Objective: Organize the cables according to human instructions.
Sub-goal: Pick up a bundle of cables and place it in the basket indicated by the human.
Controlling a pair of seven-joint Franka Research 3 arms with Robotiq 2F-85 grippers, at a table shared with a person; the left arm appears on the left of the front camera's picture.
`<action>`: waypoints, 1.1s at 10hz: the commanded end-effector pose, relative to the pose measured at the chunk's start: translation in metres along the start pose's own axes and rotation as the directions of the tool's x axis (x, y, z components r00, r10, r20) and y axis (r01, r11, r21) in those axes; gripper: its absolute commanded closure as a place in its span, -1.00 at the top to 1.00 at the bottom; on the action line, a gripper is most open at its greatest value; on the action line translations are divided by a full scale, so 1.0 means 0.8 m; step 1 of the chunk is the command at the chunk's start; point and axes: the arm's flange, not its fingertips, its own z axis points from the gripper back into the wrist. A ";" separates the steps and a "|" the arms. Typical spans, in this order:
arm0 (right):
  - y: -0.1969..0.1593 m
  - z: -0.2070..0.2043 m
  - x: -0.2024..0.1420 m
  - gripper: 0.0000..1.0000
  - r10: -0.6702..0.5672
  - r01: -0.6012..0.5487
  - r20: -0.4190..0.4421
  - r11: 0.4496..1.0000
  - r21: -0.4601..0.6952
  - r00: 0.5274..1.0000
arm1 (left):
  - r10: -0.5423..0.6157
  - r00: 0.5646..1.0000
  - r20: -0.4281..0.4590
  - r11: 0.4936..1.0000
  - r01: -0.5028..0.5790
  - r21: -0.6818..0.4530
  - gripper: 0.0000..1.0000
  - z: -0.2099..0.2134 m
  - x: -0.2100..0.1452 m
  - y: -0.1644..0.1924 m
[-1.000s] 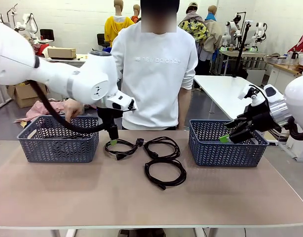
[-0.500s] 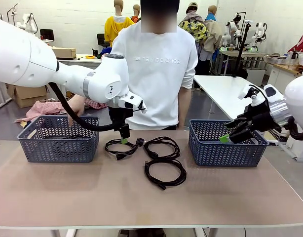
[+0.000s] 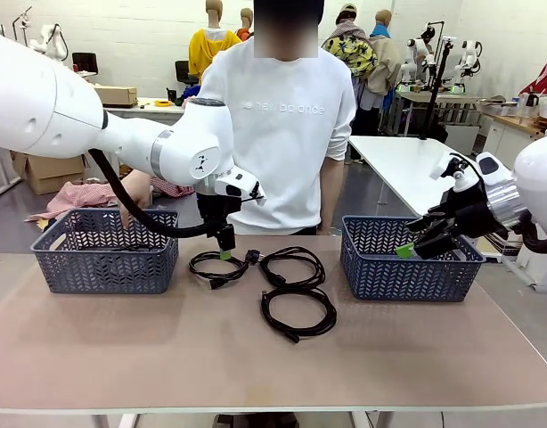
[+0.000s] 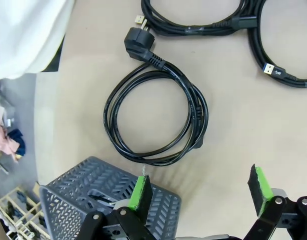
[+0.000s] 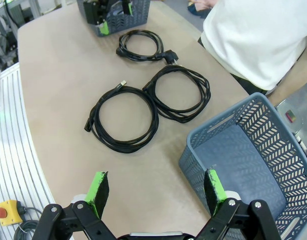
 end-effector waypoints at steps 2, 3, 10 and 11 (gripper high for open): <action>-0.006 -0.003 -0.002 1.00 0.014 -0.014 0.025 1.000 0.011 1.000 | 0.028 1.000 -0.004 1.000 -0.028 0.008 1.00 -0.011 0.006 0.001; -0.006 -0.003 -0.002 1.00 0.014 -0.014 0.025 1.000 0.011 1.000 | 0.045 0.999 0.000 0.999 -0.045 0.019 1.00 -0.020 0.013 0.001; -0.006 -0.003 -0.002 1.00 0.014 -0.014 0.025 1.000 0.011 1.000 | 0.187 0.982 -0.030 0.981 -0.188 -0.045 1.00 -0.090 0.062 0.008; -0.006 -0.003 -0.002 1.00 0.014 -0.014 0.025 1.000 0.011 1.000 | 0.204 0.978 -0.043 0.977 -0.206 -0.049 1.00 -0.098 0.067 0.009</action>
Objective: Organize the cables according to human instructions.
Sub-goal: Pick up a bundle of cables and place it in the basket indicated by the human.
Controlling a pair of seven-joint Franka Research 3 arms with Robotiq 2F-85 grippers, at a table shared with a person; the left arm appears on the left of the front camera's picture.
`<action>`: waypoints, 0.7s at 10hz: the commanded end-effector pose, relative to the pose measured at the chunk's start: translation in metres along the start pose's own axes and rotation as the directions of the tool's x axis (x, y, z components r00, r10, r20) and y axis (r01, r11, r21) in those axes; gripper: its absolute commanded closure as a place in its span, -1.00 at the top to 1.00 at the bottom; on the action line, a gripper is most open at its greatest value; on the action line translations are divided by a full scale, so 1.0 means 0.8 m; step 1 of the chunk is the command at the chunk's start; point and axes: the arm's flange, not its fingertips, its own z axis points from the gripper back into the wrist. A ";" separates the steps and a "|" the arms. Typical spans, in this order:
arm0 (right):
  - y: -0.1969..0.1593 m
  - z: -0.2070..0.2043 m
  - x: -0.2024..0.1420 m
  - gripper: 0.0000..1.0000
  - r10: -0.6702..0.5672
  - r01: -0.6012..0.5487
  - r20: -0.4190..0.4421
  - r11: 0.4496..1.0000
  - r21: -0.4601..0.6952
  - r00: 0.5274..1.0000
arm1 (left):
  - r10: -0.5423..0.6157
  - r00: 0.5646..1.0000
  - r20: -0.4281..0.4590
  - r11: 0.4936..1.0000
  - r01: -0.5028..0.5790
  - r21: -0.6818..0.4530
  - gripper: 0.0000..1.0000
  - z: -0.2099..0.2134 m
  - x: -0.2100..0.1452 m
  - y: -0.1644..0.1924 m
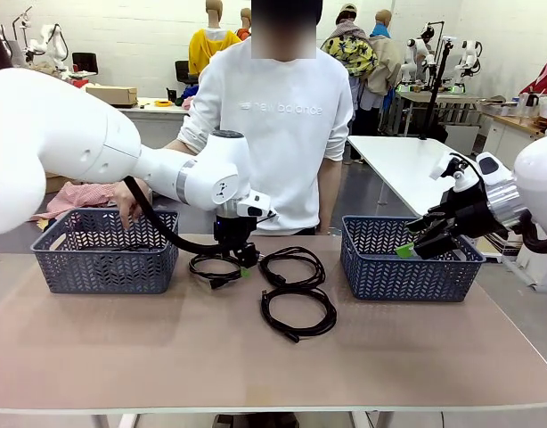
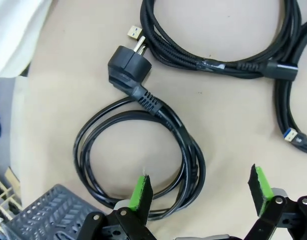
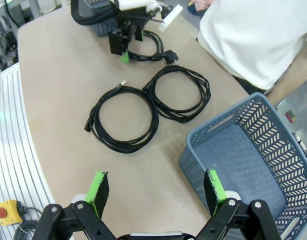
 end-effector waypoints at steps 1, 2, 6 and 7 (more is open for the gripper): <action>-0.006 -0.004 -0.002 1.00 0.014 -0.014 0.025 1.000 0.011 1.000 | 0.046 0.999 -0.029 0.999 -0.046 0.007 1.00 -0.010 0.016 0.006; -0.006 -0.004 -0.002 1.00 0.014 -0.014 0.025 1.000 0.011 1.000 | 0.061 0.998 -0.029 0.998 -0.061 -0.005 1.00 -0.019 0.020 0.010; -0.006 -0.004 -0.002 1.00 0.014 -0.014 0.025 1.000 0.011 1.000 | 0.095 0.994 -0.048 0.995 -0.096 -0.014 1.00 -0.039 0.028 0.021; -0.006 -0.004 -0.002 1.00 0.014 -0.014 0.025 1.000 0.011 1.000 | 0.095 0.994 -0.048 0.995 -0.096 -0.017 1.00 -0.041 0.030 0.022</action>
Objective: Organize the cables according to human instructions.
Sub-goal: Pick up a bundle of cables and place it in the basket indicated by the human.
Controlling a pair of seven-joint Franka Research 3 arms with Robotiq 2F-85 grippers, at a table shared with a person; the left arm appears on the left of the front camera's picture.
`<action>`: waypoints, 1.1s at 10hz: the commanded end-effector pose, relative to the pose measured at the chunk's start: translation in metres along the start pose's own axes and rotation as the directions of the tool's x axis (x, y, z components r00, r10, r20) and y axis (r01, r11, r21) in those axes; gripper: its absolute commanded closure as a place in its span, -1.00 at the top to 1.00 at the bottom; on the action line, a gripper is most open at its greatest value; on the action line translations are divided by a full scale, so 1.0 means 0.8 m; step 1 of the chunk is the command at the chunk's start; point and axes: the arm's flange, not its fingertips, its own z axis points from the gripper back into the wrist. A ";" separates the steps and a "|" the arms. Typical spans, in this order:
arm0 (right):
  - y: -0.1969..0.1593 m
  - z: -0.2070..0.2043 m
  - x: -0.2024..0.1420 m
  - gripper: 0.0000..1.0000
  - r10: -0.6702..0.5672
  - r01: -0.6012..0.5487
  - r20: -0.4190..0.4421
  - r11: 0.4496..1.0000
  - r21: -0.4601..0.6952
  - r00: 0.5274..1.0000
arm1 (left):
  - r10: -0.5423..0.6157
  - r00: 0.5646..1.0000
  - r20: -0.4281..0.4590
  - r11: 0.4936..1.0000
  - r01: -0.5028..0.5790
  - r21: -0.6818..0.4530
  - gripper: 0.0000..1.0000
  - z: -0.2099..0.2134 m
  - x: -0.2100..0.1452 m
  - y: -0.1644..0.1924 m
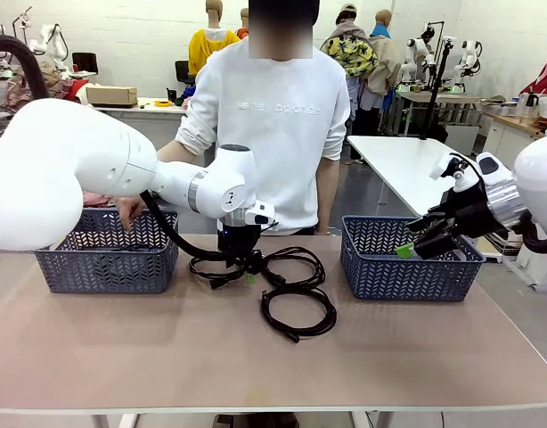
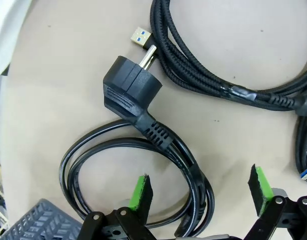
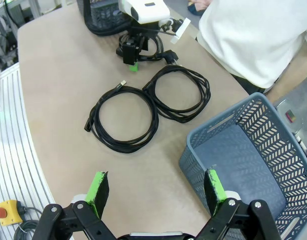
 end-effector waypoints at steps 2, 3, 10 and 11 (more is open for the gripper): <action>-0.006 -0.004 -0.002 1.00 0.014 -0.014 0.025 1.000 0.011 1.000 | 0.023 0.999 -0.022 1.000 -0.023 0.010 1.00 0.005 0.009 0.002; -0.006 -0.004 -0.002 1.00 0.014 -0.014 0.025 1.000 0.011 1.000 | 0.025 0.999 -0.027 1.000 -0.024 0.008 1.00 0.004 0.009 0.002; -0.006 -0.004 -0.002 1.00 0.014 -0.014 0.025 1.000 0.011 1.000 | 0.029 0.998 -0.058 0.999 -0.027 0.037 -0.23 0.007 0.007 -0.001; -0.006 -0.004 -0.002 1.00 0.014 -0.014 0.025 1.000 0.011 1.000 | 0.031 0.998 -0.058 0.999 -0.029 0.040 -0.44 0.007 0.007 0.000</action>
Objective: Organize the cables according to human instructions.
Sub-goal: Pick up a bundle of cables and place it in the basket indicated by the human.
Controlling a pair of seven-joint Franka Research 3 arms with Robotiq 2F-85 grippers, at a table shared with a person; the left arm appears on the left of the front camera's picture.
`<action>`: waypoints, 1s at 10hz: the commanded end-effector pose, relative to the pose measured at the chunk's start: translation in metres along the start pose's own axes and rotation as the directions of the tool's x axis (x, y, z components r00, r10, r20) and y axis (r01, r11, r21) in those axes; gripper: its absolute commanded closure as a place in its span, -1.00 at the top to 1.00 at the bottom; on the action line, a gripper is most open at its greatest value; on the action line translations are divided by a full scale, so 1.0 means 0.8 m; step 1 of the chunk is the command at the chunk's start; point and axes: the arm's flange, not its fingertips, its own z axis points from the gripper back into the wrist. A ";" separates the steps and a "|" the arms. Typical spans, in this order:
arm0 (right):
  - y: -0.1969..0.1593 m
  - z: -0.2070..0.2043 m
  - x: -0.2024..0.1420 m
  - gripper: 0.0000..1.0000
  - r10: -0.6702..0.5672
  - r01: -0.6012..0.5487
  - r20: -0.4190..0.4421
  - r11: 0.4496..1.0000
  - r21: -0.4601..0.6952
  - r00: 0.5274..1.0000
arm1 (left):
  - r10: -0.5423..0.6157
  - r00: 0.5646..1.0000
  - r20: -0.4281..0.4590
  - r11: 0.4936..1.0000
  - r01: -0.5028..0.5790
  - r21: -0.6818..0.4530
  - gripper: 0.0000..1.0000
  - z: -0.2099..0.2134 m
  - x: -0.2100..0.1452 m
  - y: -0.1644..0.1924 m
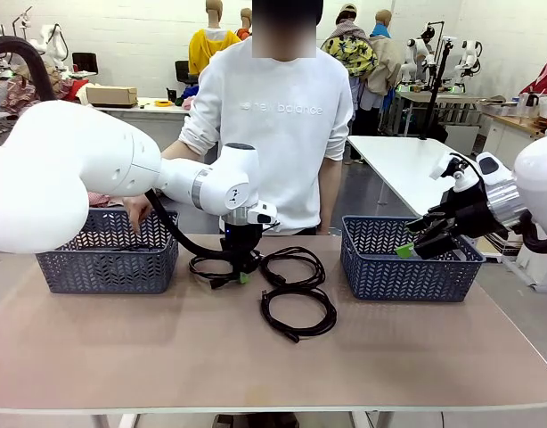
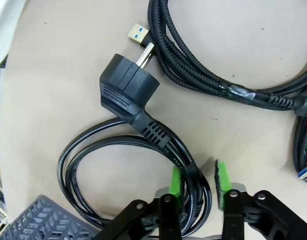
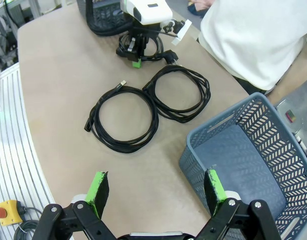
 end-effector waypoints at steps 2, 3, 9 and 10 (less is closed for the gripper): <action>-0.005 -0.004 -0.002 1.00 0.014 -0.015 0.025 1.000 0.011 1.000 | 0.027 0.999 -0.020 0.999 -0.026 0.040 -0.81 0.005 0.000 0.003; -0.005 -0.004 -0.002 1.00 0.014 -0.015 0.025 1.000 0.011 1.000 | 0.031 0.999 -0.021 0.999 -0.030 0.041 -0.97 0.005 0.000 0.004; -0.005 -0.004 -0.002 1.00 0.014 -0.015 0.025 1.000 0.011 1.000 | 0.124 0.992 -0.018 0.984 -0.121 0.133 -1.00 0.026 -0.009 0.021; -0.005 -0.004 -0.002 1.00 0.014 -0.015 0.025 1.000 0.011 1.000 | 0.128 0.992 -0.005 0.980 -0.125 0.154 -1.00 0.041 -0.012 0.022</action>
